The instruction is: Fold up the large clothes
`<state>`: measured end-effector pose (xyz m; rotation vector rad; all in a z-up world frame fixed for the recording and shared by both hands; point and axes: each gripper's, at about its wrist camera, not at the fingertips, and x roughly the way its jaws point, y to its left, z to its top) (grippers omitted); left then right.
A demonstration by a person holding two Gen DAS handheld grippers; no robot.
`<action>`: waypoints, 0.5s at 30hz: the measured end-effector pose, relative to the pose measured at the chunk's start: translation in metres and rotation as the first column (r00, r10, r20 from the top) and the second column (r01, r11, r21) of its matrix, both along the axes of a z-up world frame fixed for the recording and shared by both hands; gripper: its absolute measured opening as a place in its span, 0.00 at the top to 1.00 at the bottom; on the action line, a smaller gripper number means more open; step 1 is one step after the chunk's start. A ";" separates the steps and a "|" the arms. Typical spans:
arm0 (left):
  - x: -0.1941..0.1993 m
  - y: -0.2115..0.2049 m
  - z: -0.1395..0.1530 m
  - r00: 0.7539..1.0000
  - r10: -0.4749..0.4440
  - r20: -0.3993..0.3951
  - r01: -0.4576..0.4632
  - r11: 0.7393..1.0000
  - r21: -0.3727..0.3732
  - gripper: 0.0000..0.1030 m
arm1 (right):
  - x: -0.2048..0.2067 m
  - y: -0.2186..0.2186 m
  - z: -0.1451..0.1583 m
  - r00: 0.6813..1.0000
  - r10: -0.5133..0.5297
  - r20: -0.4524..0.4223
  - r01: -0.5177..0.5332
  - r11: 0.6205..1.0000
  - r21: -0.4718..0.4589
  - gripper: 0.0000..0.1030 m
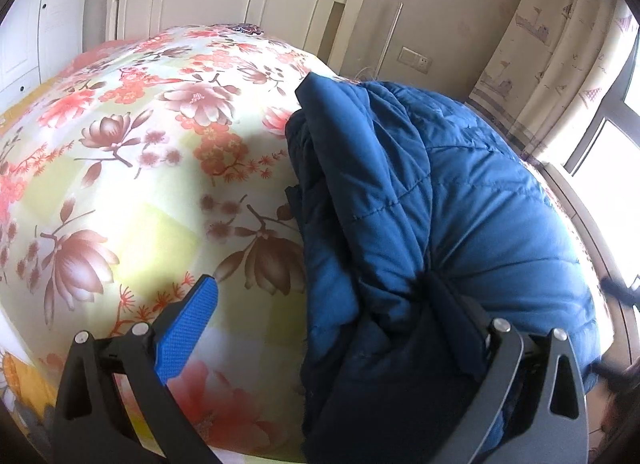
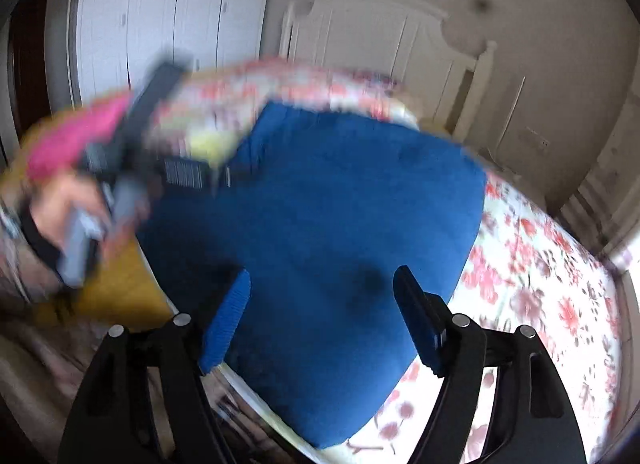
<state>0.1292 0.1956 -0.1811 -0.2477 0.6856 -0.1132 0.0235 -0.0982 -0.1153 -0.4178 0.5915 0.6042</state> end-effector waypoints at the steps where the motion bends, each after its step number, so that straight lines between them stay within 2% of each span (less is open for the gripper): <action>1: 0.000 0.000 0.000 1.000 0.000 0.002 0.000 1.000 0.006 0.02 | 0.002 -0.002 -0.006 1.000 0.001 -0.004 -0.001 1.000 0.013 0.26; 5: -0.002 -0.005 0.001 1.000 0.011 0.017 -0.012 0.999 0.046 0.02 | 0.004 0.003 0.006 0.999 -0.024 -0.049 0.023 0.999 -0.028 0.27; 6: -0.003 -0.005 0.002 1.000 0.014 0.018 -0.015 0.999 0.052 0.02 | 0.002 0.002 0.013 0.998 -0.009 -0.059 0.008 1.000 -0.013 0.26; 7: -0.004 -0.006 0.002 1.000 0.016 0.019 -0.017 0.998 0.053 0.02 | 0.000 0.000 0.019 0.998 0.007 -0.065 -0.006 1.000 0.014 0.26; 8: -0.004 -0.005 0.003 1.000 0.016 0.019 -0.017 0.999 0.050 0.02 | 0.001 -0.009 0.025 0.997 0.012 -0.077 -0.006 0.997 0.076 0.19; 9: -0.004 -0.004 0.003 1.000 0.017 0.019 -0.017 0.999 0.044 0.02 | 0.006 -0.020 0.028 0.995 -0.012 -0.101 0.025 0.991 0.134 0.11; 10: -0.005 -0.003 0.002 1.000 0.017 0.019 -0.018 0.999 0.041 0.02 | 0.014 -0.033 0.027 0.988 -0.047 -0.145 0.075 0.979 0.191 0.11; 13: -0.006 -0.002 0.003 1.000 0.019 0.015 -0.020 1.000 0.024 0.02 | 0.043 -0.072 0.010 0.938 -0.139 -0.318 0.238 0.925 0.298 0.11; 14: -0.007 -0.001 0.003 1.000 0.019 0.011 -0.020 1.000 0.013 0.02 | 0.052 -0.084 0.000 0.904 -0.154 -0.398 0.297 0.896 0.329 0.11; 15: -0.008 0.001 0.002 1.000 0.016 0.002 -0.015 1.000 -0.009 0.02 | 0.058 -0.092 -0.009 0.880 -0.126 -0.457 0.317 0.873 0.371 0.11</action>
